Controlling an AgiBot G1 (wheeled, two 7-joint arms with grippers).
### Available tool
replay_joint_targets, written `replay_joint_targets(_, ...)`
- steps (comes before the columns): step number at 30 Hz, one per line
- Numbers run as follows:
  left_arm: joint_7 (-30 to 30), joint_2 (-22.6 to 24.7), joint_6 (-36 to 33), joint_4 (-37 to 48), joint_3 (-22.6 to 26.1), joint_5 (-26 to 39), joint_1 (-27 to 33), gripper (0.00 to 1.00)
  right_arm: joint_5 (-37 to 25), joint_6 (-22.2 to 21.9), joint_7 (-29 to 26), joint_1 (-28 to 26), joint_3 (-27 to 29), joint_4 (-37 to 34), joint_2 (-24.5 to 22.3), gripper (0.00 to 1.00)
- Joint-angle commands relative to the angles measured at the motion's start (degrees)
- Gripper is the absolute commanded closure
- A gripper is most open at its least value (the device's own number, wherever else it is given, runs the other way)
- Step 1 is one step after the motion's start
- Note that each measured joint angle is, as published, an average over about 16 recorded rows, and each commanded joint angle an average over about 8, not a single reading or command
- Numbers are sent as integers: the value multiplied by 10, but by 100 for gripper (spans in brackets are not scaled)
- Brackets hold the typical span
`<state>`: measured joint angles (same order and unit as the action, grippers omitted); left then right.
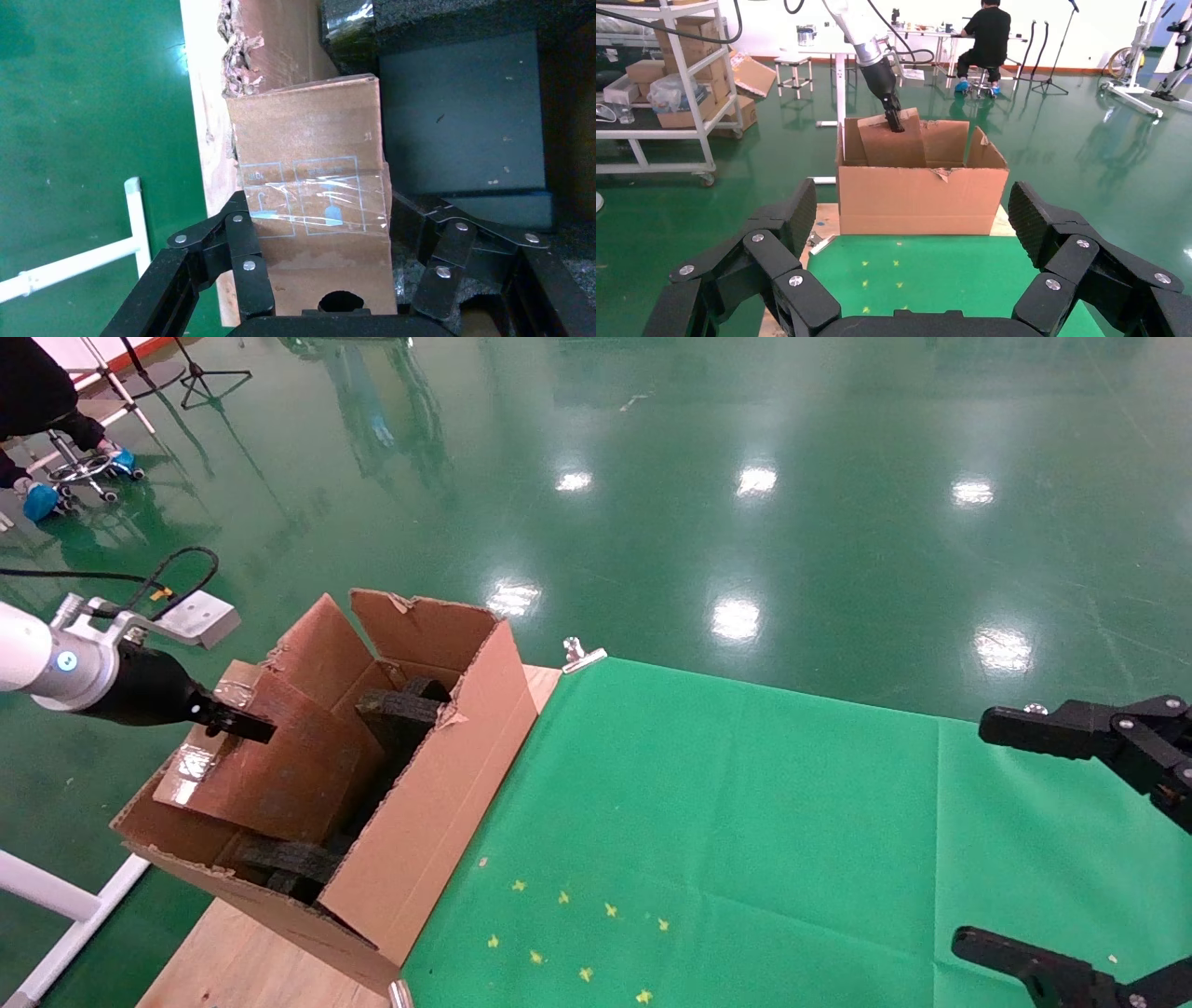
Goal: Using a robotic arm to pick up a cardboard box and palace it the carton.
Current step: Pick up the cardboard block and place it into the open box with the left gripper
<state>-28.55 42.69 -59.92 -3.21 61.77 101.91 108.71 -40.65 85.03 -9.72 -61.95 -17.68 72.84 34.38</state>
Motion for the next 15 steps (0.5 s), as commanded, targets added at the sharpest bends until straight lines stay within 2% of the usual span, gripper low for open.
replay_joint_targets(1,0,0,-1,-1,0,0,0,0,0,0,0,0,0,0,0,0)
replay_joint_targets(15,0,-4,-12,-8,0,0,5,0,0,0,0,0,0,0,0,0)
